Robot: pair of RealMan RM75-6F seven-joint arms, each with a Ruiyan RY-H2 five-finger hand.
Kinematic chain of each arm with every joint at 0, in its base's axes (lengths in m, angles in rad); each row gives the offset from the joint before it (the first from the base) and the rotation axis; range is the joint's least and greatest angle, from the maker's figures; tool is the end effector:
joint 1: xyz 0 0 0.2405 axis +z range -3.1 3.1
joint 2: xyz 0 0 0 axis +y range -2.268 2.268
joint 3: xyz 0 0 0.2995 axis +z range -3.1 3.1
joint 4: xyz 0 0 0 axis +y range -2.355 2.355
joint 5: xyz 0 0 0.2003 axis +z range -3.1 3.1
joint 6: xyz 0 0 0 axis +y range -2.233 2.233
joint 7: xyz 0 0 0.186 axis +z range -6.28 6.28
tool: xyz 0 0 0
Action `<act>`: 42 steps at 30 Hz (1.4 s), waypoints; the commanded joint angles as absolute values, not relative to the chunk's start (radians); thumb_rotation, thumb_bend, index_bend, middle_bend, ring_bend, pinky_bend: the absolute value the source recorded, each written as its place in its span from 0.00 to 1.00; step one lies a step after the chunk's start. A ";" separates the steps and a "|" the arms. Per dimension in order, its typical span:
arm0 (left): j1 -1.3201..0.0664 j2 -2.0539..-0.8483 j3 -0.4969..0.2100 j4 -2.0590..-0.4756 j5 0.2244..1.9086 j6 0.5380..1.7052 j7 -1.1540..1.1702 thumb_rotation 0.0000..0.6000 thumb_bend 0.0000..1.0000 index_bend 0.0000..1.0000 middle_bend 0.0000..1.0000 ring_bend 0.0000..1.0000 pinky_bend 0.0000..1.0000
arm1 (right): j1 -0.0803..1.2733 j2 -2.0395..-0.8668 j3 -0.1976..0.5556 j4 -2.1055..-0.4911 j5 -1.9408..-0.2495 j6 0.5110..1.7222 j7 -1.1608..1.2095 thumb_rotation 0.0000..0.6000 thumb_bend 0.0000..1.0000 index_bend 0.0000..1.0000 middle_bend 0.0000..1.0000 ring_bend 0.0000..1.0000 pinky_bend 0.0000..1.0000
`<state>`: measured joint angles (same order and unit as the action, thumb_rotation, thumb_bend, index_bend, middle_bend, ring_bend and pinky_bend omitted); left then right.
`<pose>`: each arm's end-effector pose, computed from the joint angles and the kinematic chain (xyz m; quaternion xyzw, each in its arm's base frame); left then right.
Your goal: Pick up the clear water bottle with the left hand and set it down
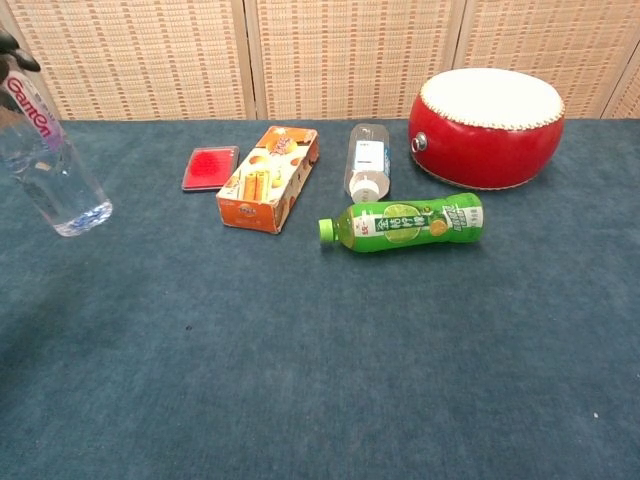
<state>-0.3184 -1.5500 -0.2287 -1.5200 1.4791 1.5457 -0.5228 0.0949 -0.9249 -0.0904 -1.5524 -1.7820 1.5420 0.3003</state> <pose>-0.2426 0.3185 0.0908 -0.3874 -0.4960 -0.7046 0.3276 -0.3277 -0.1943 0.2224 0.6798 -0.3859 0.4055 0.4738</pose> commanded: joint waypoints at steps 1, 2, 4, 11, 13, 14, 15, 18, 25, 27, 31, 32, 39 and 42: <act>-0.362 -1.643 -0.193 -1.225 1.599 1.667 0.150 1.00 0.55 0.55 0.68 0.67 0.66 | 0.095 -0.924 -0.091 -1.554 -1.782 1.541 0.299 1.00 0.11 0.06 0.08 0.03 0.19; -0.361 -1.643 -0.190 -1.233 1.599 1.666 0.130 1.00 0.55 0.55 0.68 0.67 0.66 | 0.094 -0.924 -0.092 -1.554 -1.782 1.540 0.299 1.00 0.11 0.06 0.08 0.03 0.19; -0.361 -1.639 -0.189 -1.249 1.600 1.667 0.107 1.00 0.55 0.57 0.68 0.67 0.66 | 0.094 -0.923 -0.093 -1.555 -1.783 1.541 0.298 1.00 0.11 0.06 0.08 0.03 0.19; -0.344 -1.619 -0.178 -1.463 1.543 1.613 -0.292 1.00 0.55 0.58 0.69 0.67 0.67 | 0.092 -0.922 -0.096 -1.555 -1.785 1.542 0.298 1.00 0.11 0.06 0.08 0.03 0.19; -0.338 -1.602 -0.172 -1.526 1.530 1.590 -0.462 1.00 0.55 0.58 0.69 0.67 0.67 | 0.092 -0.921 -0.097 -1.556 -1.786 1.541 0.299 1.00 0.11 0.06 0.08 0.03 0.19; -0.336 -1.592 -0.169 -1.552 1.522 1.577 -0.536 1.00 0.55 0.58 0.69 0.67 0.67 | 0.093 -0.921 -0.098 -1.556 -1.787 1.541 0.300 1.00 0.11 0.06 0.08 0.03 0.19; -0.333 -1.578 -0.167 -1.583 1.510 1.559 -0.620 1.00 0.55 0.58 0.69 0.67 0.67 | 0.092 -0.921 -0.098 -1.556 -1.788 1.541 0.300 1.00 0.11 0.06 0.08 0.03 0.19; -0.324 -1.553 -0.171 -1.635 1.481 1.528 -0.749 1.00 0.55 0.58 0.68 0.67 0.67 | 0.093 -0.920 -0.099 -1.556 -1.789 1.539 0.300 1.00 0.11 0.06 0.08 0.03 0.19; -0.313 -1.569 -0.183 -1.593 1.447 1.526 -0.641 1.00 0.55 0.58 0.68 0.67 0.67 | 0.095 -0.920 -0.101 -1.556 -1.789 1.534 0.297 1.00 0.11 0.06 0.08 0.03 0.19; -0.309 -1.585 -0.181 -1.551 1.439 1.532 -0.565 1.00 0.56 0.59 0.68 0.67 0.67 | 0.096 -0.920 -0.102 -1.558 -1.790 1.530 0.293 1.00 0.11 0.06 0.08 0.03 0.19; -0.307 -1.638 -0.192 -1.420 1.450 1.589 -0.334 1.00 0.58 0.59 0.68 0.67 0.67 | 0.098 -0.917 -0.105 -1.562 -1.791 1.522 0.291 1.00 0.11 0.06 0.08 0.03 0.19; -0.308 -1.645 -0.196 -1.401 1.455 1.602 -0.289 1.00 0.58 0.59 0.68 0.67 0.67 | 0.099 -0.917 -0.106 -1.563 -1.790 1.521 0.290 1.00 0.11 0.06 0.08 0.03 0.19; -0.325 -1.610 -0.267 -1.370 1.525 1.720 -0.083 1.00 0.58 0.59 0.69 0.67 0.67 | 0.099 -0.913 -0.108 -1.566 -1.789 1.517 0.291 1.00 0.11 0.06 0.08 0.03 0.19; -0.322 -1.574 -0.294 -1.442 1.529 1.743 -0.107 1.00 0.58 0.59 0.68 0.67 0.67 | 0.099 -0.914 -0.108 -1.566 -1.790 1.518 0.290 1.00 0.11 0.06 0.08 0.03 0.19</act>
